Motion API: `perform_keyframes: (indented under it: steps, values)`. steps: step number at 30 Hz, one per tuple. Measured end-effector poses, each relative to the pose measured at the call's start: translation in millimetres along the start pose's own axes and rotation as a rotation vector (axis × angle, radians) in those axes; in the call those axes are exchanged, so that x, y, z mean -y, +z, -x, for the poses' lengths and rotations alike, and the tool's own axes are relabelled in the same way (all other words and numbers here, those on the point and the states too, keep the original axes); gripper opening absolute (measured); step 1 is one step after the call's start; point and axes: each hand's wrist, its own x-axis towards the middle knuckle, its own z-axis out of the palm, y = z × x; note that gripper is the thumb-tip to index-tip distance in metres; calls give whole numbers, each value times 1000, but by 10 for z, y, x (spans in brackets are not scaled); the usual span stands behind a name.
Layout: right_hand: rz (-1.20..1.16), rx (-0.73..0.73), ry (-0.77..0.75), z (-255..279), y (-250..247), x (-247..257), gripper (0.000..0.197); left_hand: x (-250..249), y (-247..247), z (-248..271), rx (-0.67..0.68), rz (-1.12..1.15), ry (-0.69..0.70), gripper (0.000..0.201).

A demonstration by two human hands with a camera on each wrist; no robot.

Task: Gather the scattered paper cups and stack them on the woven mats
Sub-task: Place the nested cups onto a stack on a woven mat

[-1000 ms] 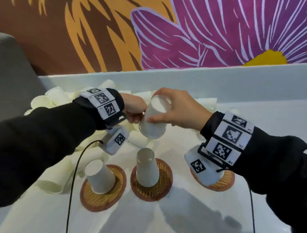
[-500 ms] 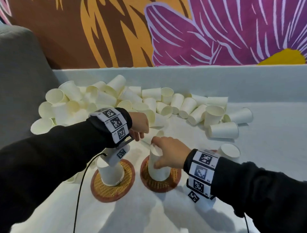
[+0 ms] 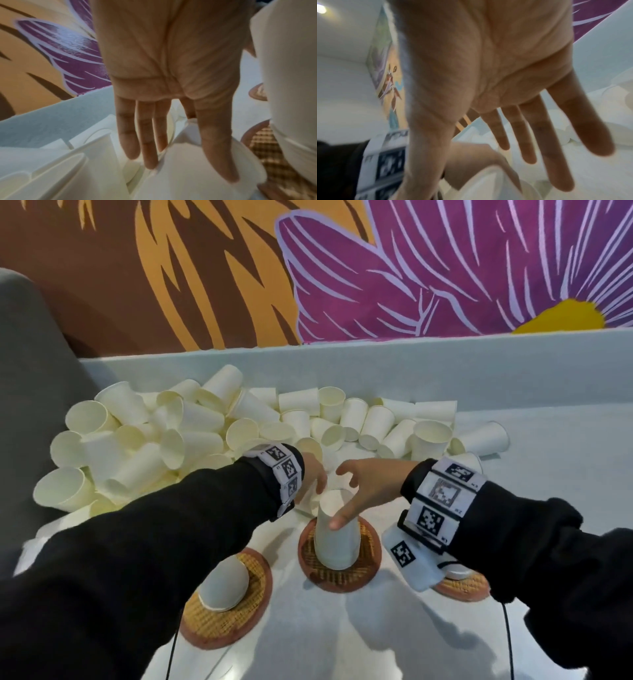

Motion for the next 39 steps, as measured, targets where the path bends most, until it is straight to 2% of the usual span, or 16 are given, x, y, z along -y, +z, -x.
perform_keyframes:
  steps: [2, 4, 8, 10, 14, 17, 19, 23, 26, 28, 31, 33, 34, 36, 39]
  values:
    - [-55, -47, 4, 10, -139, -59, 90, 35, -1, -49, -28, -13, -3, 39]
    - [-96, -158, 29, 3, -258, -156, 83, 91, -140, -40, -70, 26, 0, 31]
    - [-199, -330, 91, -102, -407, -334, 91, 295, -601, 137, -273, 426, -17, 36]
    - [-260, -377, 77, -177, -425, -342, 95, 393, -796, 203, -303, 589, 10, 36]
    - [-376, -538, -16, -323, -423, -278, 82, 410, -953, 251, -342, 772, 60, 43]
    - [-489, -648, -38, -381, -455, -297, 74, 399, -910, 276, -331, 787, 65, 42]
    - [-519, -641, -36, -395, -480, -325, 71, 397, -852, 261, -319, 798, 77, 39]
    - [-405, -598, -17, -378, -523, -349, 64, 374, -750, 191, -367, 876, 28, 31]
    - [-419, -585, -10, -373, -520, -371, 64, 350, -681, 154, -402, 965, 19, 17]
    - [-454, -588, 2, -373, -496, -394, 64, 340, -639, 131, -415, 1057, -6, 24]
    - [-471, -617, 13, -336, -494, -432, 63, 344, -629, 160, -425, 1129, -96, 23]
    - [-387, -608, 32, -298, -516, -473, 63, 405, -658, 200, -498, 1148, -188, 32]
    - [-323, -586, 56, -281, -522, -491, 62, 439, -678, 239, -547, 1182, -213, 30]
    - [-198, -533, 97, -251, -513, -496, 59, 500, -719, 326, -613, 1297, -216, 12]
    - [-133, -513, 97, -234, -496, -441, 58, 521, -758, 410, -600, 1415, -186, 14]
